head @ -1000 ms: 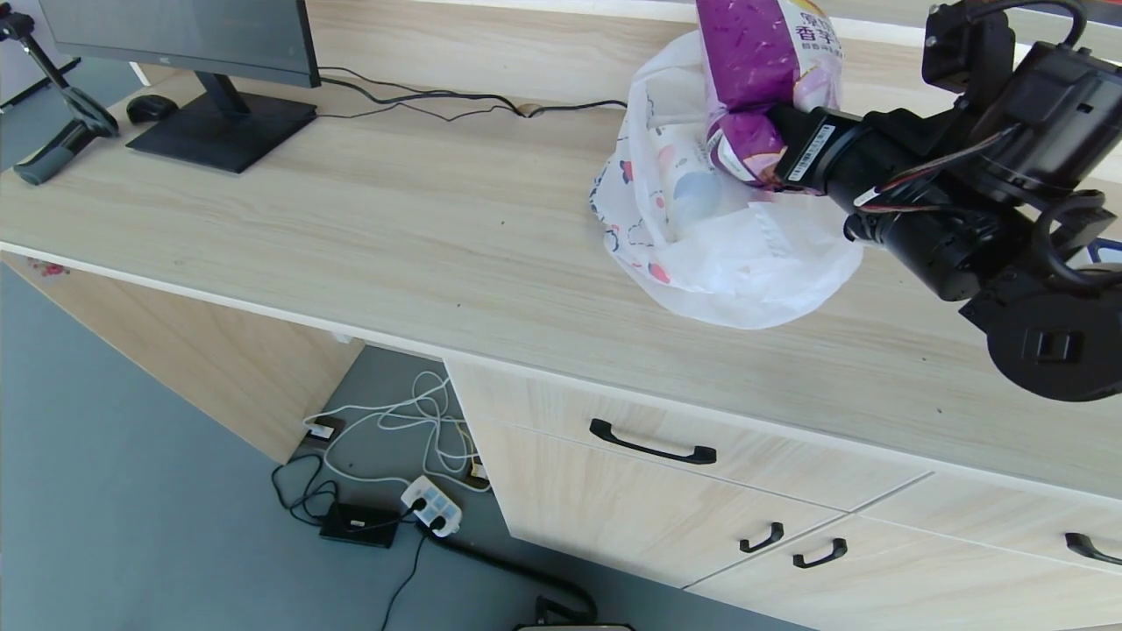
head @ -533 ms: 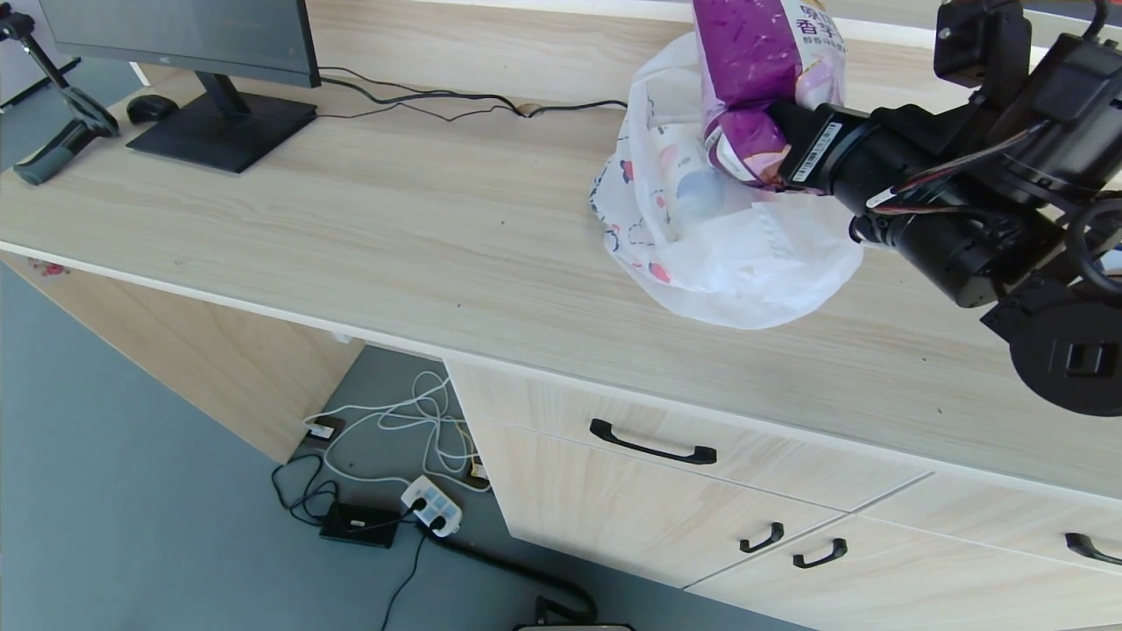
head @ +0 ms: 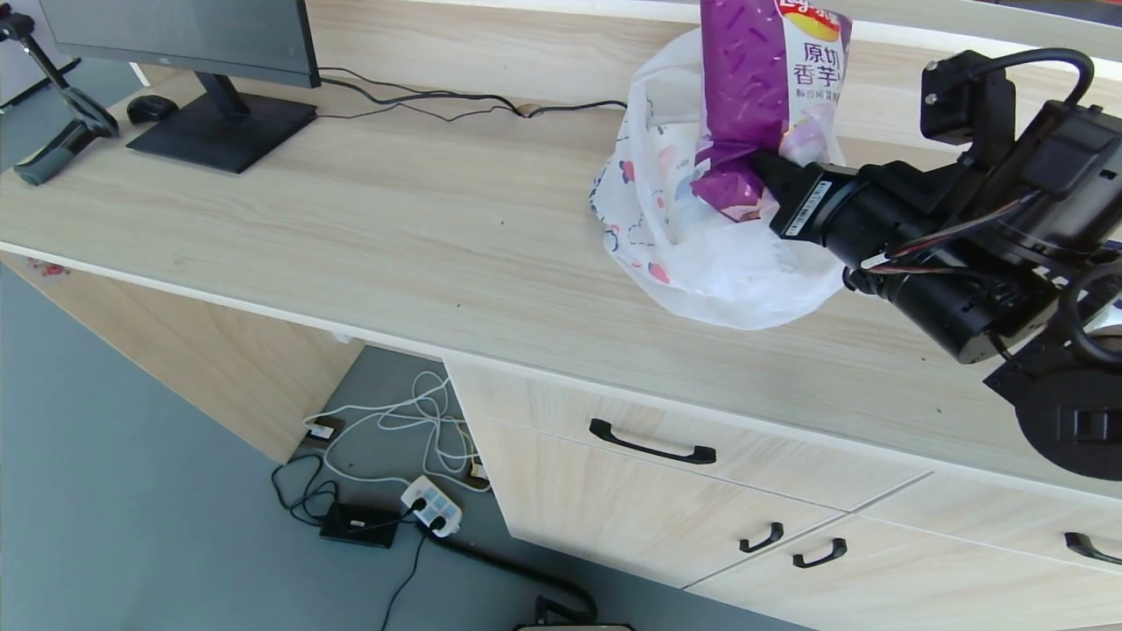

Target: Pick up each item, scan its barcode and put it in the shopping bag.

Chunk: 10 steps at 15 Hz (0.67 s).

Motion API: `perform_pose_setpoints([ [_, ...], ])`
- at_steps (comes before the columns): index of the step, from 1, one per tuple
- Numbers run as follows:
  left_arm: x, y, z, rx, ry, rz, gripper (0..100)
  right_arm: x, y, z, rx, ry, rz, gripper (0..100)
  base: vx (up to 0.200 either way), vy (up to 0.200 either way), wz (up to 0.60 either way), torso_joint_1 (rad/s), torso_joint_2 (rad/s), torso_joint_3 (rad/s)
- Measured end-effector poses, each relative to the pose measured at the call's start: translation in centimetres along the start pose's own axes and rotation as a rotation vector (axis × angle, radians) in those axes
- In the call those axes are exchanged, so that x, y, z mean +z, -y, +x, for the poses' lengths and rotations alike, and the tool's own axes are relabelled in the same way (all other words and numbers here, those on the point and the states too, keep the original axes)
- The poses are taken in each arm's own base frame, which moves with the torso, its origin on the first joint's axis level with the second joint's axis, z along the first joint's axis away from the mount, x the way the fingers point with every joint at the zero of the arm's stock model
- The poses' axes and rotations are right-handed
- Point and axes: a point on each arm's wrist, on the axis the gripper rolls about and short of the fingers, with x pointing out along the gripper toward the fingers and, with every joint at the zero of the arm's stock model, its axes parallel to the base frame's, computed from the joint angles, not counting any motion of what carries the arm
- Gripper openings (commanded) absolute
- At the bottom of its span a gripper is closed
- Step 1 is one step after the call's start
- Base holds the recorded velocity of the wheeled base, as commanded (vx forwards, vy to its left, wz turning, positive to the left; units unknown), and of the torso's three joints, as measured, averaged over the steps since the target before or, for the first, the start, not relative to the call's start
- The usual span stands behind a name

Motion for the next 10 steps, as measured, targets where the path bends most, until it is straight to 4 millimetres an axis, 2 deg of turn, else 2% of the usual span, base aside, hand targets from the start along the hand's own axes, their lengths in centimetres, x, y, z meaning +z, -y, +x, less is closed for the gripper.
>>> perform_pose_setpoints([
  [10,0.0,0.0,0.0,0.000,0.000,0.000,100,1.4,-0.2,0.4,0.005,0.058,0.031,100,0.000,0.000,0.00,0.000,0.00,0.000],
])
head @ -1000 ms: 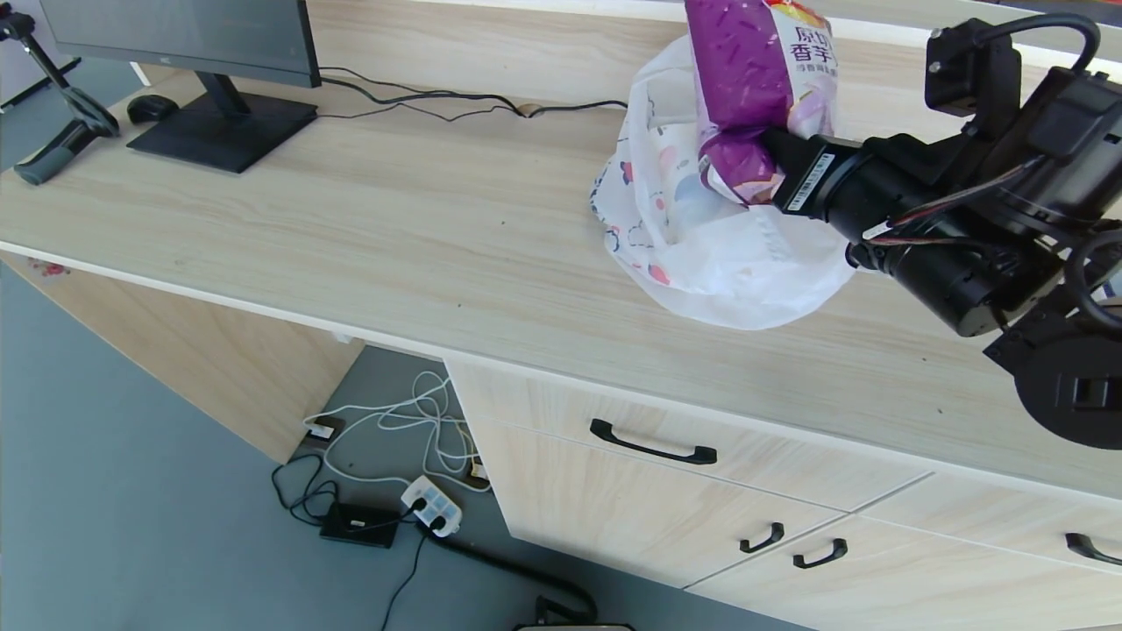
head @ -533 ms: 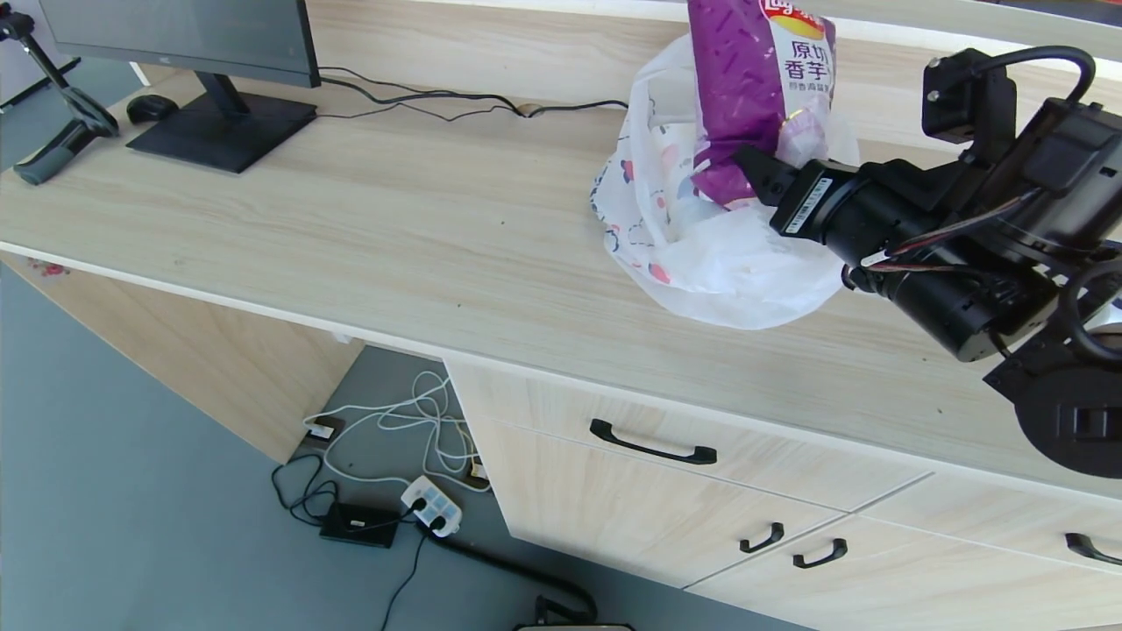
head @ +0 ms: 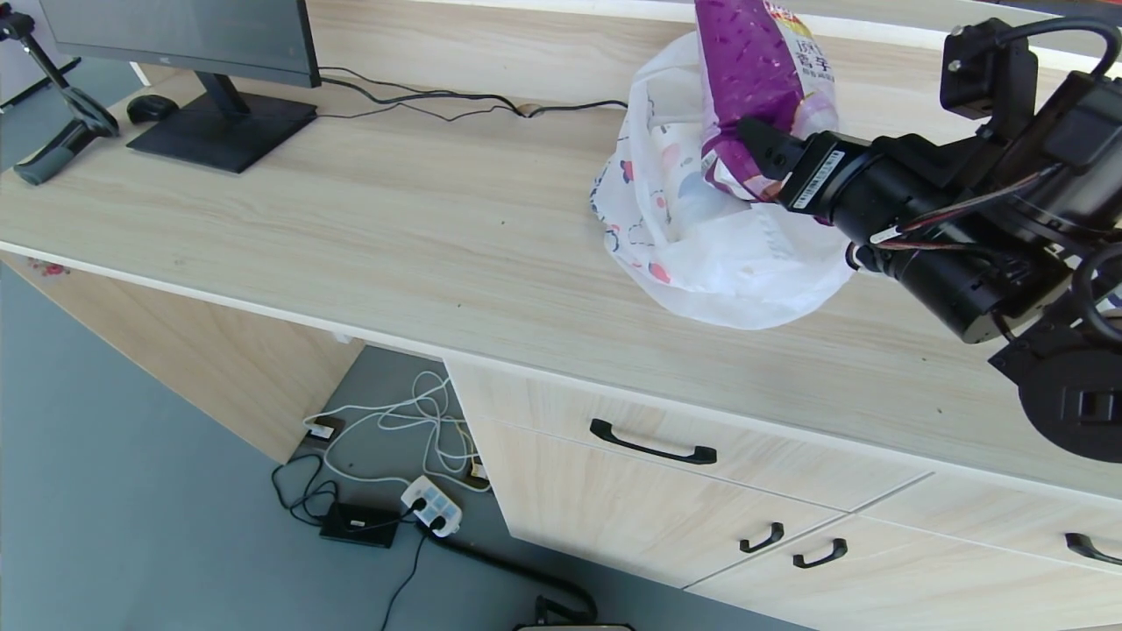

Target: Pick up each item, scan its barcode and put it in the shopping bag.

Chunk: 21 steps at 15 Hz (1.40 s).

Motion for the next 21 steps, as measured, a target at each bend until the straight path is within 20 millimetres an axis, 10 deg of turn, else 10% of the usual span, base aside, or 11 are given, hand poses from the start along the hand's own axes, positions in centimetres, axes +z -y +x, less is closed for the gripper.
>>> perform_pose_setpoints([
  [21,0.0,0.0,0.0,0.000,-0.001,0.000,100,-0.1,2.4,4.0,-0.048,0.061,-0.038,100,0.000,0.000,0.00,0.000,0.00,0.000],
])
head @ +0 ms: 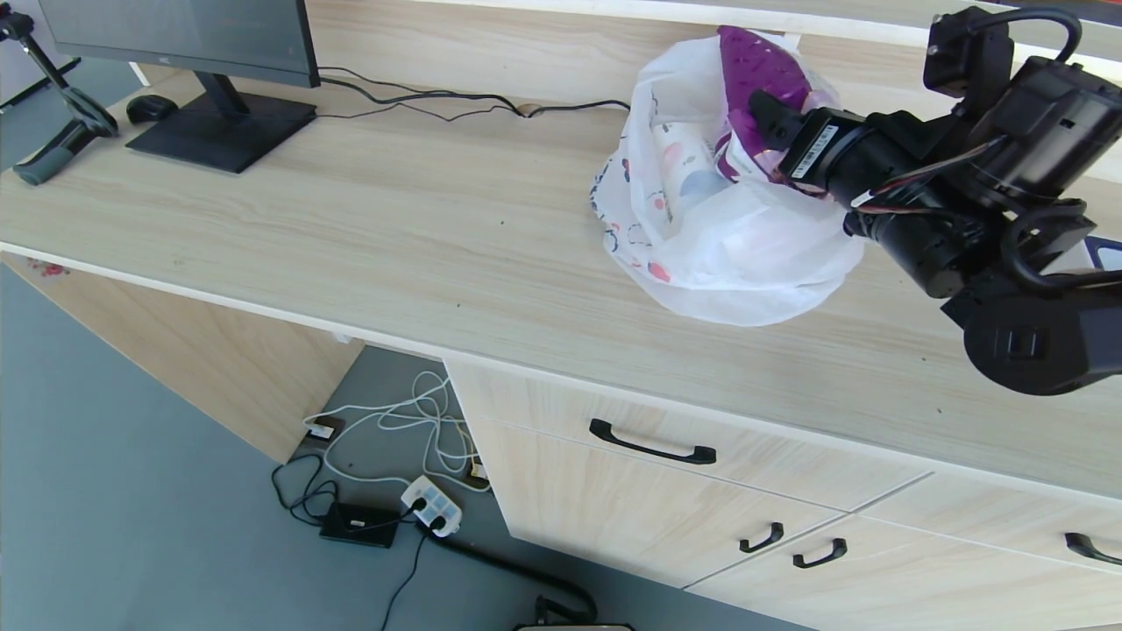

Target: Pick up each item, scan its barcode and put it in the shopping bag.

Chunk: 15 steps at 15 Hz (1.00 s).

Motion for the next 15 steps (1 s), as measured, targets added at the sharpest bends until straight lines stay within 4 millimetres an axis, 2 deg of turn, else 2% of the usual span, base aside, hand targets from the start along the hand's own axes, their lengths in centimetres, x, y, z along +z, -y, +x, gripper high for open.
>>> perform_pose_setpoints([
  [6,0.0,0.0,0.0,0.000,0.000,0.000,100,-1.1,0.9,0.7,-0.031,-0.013,-0.047,100,0.000,0.000,0.00,0.000,0.00,0.000],
  [12,0.0,0.0,0.0,0.000,0.000,0.001,100,-0.5,1.1,0.7,-0.035,0.000,-0.056,100,0.000,0.000,0.00,0.000,0.00,0.000],
  [15,0.0,0.0,0.0,0.000,0.000,0.002,100,0.3,0.6,0.3,-0.019,0.019,-0.047,100,0.000,0.000,0.00,0.000,0.00,0.000],
])
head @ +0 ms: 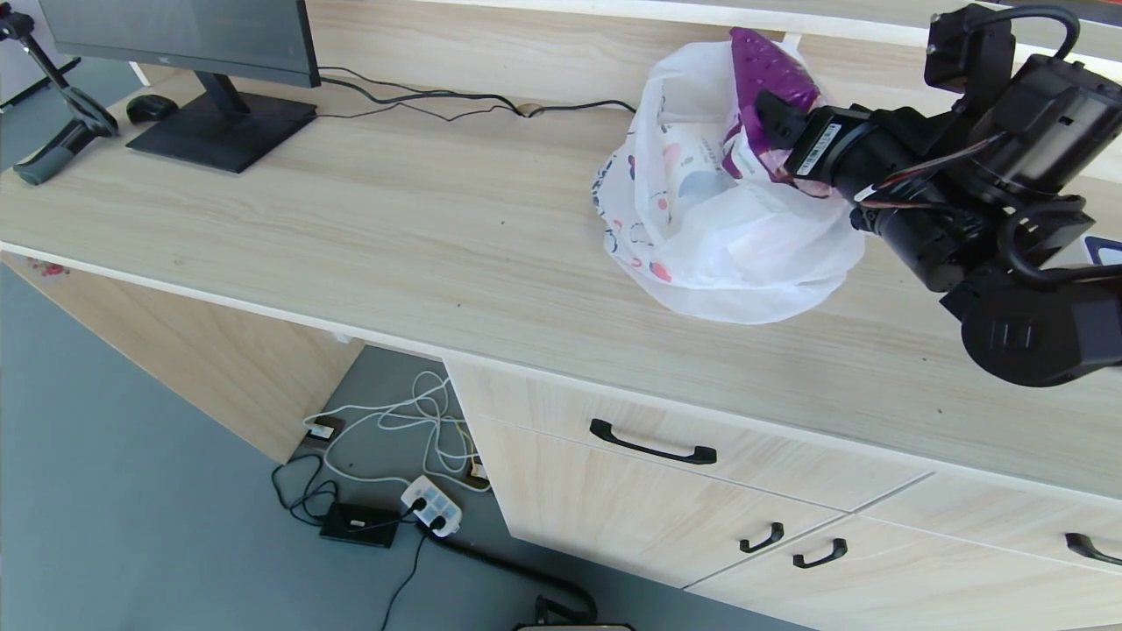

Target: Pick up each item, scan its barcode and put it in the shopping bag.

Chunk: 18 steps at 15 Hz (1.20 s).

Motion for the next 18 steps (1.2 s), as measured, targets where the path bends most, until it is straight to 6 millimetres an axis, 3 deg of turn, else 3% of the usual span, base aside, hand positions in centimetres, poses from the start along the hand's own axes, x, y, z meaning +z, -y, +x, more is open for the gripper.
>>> perform_pose_setpoints([
  [3,0.0,0.0,0.0,-0.001,0.000,0.001,100,1.1,-1.0,-0.6,0.029,0.020,0.016,100,0.000,0.000,0.00,0.000,0.00,0.000],
  [13,0.0,0.0,0.0,0.000,0.000,0.001,100,2.8,-1.2,-1.6,0.040,0.061,0.017,100,0.000,0.000,0.00,0.000,0.00,0.000],
  [15,0.0,0.0,0.0,-0.001,0.000,0.001,100,3.4,-2.0,-3.0,0.069,0.085,0.027,100,0.000,0.000,0.00,0.000,0.00,0.000],
  [18,0.0,0.0,0.0,-0.001,0.000,0.001,100,3.0,-3.1,-7.3,0.133,0.037,0.017,100,0.000,0.000,0.00,0.000,0.00,0.000],
])
